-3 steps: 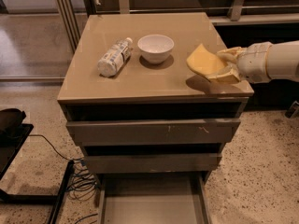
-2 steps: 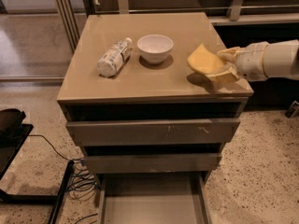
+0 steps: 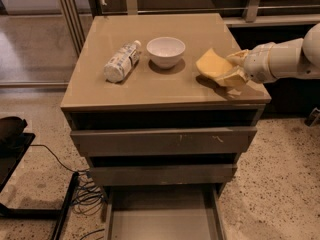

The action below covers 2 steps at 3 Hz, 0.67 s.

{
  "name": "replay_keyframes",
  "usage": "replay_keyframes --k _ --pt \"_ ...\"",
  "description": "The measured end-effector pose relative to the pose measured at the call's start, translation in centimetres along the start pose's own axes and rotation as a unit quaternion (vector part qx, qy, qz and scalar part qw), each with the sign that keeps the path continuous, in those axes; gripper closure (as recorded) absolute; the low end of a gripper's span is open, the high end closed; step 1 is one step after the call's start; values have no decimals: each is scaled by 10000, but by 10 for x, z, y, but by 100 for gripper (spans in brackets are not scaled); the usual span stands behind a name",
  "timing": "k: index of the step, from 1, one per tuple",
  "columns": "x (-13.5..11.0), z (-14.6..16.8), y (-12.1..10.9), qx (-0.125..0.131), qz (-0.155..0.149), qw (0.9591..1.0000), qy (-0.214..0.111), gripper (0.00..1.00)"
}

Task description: Pick sponge from bottom drawer and place on counter

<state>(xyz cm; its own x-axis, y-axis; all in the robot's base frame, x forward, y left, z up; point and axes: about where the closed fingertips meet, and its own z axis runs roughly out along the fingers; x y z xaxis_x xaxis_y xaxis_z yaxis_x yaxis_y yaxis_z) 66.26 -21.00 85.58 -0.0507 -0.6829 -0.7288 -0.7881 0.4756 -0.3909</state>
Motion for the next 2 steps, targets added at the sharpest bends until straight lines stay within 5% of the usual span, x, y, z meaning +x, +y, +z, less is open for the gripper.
replay_keyframes --k 2 --pt "0 0 0 -2 3 10000 3 58"
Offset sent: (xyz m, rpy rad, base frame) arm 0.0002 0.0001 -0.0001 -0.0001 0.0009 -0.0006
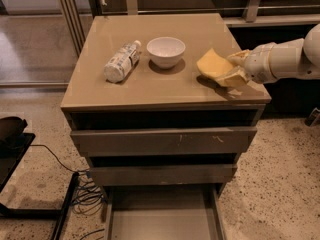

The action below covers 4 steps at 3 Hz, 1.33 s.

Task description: Pick sponge from bottom drawer and place on counter

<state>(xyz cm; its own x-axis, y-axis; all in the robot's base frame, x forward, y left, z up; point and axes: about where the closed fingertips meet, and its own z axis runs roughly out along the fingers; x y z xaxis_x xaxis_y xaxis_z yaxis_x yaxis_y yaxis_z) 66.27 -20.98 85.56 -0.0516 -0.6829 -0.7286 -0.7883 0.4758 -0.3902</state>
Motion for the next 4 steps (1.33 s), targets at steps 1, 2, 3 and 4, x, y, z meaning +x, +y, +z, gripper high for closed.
replay_keyframes --k 1,2,3,4 --pt "0 0 0 -1 0 10000 0 35" --pt "0 0 0 -1 0 10000 0 12" --pt "0 0 0 -1 0 10000 0 0" --pt "0 0 0 -1 0 10000 0 0"
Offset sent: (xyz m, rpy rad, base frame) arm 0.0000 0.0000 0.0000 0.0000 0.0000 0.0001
